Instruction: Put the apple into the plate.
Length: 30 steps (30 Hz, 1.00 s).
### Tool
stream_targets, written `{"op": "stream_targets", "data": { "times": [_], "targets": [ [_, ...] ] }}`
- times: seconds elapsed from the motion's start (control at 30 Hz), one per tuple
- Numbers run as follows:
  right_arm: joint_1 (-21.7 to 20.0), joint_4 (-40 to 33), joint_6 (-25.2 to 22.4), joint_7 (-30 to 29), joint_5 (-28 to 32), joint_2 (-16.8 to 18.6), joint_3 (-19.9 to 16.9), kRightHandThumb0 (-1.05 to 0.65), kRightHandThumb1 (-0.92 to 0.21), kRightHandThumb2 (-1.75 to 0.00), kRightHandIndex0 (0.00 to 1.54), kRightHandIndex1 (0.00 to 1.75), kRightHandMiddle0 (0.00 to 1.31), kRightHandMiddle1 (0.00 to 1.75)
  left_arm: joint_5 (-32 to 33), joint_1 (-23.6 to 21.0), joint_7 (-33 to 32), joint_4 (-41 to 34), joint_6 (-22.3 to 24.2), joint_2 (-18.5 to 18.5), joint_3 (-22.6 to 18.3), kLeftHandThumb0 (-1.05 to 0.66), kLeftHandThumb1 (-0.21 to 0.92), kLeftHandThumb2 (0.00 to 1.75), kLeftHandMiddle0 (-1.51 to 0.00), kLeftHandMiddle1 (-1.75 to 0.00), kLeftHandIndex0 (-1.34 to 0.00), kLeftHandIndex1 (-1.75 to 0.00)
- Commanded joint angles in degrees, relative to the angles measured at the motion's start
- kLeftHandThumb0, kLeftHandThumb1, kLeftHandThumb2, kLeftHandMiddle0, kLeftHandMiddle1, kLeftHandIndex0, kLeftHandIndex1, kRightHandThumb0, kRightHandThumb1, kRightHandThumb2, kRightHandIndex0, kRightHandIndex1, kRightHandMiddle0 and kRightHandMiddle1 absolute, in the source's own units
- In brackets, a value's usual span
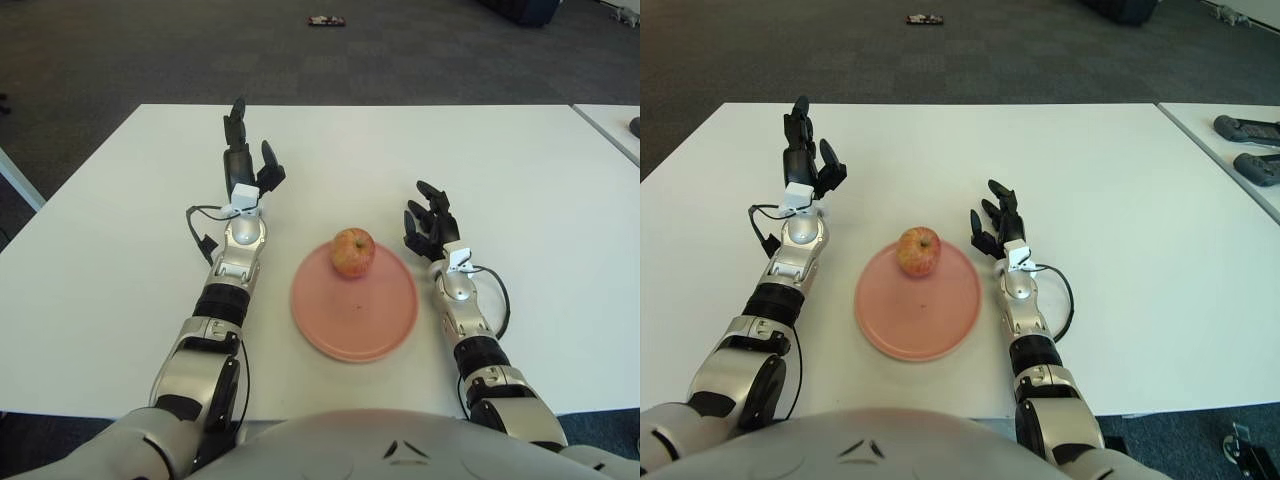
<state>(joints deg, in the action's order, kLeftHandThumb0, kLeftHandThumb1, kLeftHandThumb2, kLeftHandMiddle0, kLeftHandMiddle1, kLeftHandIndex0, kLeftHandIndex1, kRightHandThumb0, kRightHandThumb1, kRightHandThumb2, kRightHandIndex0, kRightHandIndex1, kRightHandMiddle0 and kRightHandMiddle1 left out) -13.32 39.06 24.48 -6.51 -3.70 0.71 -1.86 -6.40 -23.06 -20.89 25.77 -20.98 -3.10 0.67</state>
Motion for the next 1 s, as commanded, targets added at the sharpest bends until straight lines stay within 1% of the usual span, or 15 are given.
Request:
{"op": "stream_targets", "data": {
  "times": [0.0, 0.13, 0.23, 0.4, 0.73, 0.97],
  "targets": [
    [3.34, 1.98, -3.88, 0.09, -0.06, 0.43, 0.31, -0.42, -0.71, -0.81, 0.23, 0.30, 0.00, 0.61, 0.70, 2.54, 1.77, -2.67, 3.99, 1.01, -0.40, -0.83, 0.92, 1.02, -0.19, -0.07, 0.00, -0.55],
    [3.47, 1.75, -4.13, -0.31, -0.29, 0.47, 0.43, -0.42, -0.71, -0.81, 0.23, 0.31, 0.00, 0.61, 0.71, 4.10, 3.26, -3.78, 6.06, 1.34, -0.42, -0.83, 0.92, 1.01, -0.19, -0.07, 0.00, -0.54],
    [3.79, 1.28, -4.38, -0.82, -0.72, 0.50, 0.72, -0.43, -0.71, -0.81, 0.23, 0.32, 0.00, 0.61, 0.64, 5.30, 4.74, -3.79, 6.60, 0.96, -0.48, -0.83, 0.92, 1.01, -0.19, -0.07, 0.00, -0.55],
    [4.10, 0.63, -4.88, -1.29, -0.89, 0.53, 1.03, -0.45, -0.71, -0.80, 0.23, 0.33, 0.00, 0.60, 0.79, 6.04, 6.89, -4.01, 7.18, 0.23, -0.93, -0.82, 0.92, 0.99, -0.20, -0.07, 0.00, -0.60],
    [4.31, 0.17, -5.41, -1.67, -0.72, 0.56, 1.29, -0.46, -0.72, -0.79, 0.23, 0.34, 0.00, 0.59, -0.61, 9.12, 9.72, -6.10, 7.38, -2.62, -1.29, -0.83, 0.92, 0.96, -0.25, -0.09, 0.00, -0.69],
    [4.37, 0.20, -5.43, -1.72, -0.73, 0.53, 1.38, -0.47, -0.73, -0.78, 0.23, 0.34, 0.00, 0.60, -2.18, 10.90, 10.32, -3.71, 7.60, -5.05, -1.31, -0.82, 0.92, 0.96, -0.26, -0.10, 0.00, -0.72]
  ]
}}
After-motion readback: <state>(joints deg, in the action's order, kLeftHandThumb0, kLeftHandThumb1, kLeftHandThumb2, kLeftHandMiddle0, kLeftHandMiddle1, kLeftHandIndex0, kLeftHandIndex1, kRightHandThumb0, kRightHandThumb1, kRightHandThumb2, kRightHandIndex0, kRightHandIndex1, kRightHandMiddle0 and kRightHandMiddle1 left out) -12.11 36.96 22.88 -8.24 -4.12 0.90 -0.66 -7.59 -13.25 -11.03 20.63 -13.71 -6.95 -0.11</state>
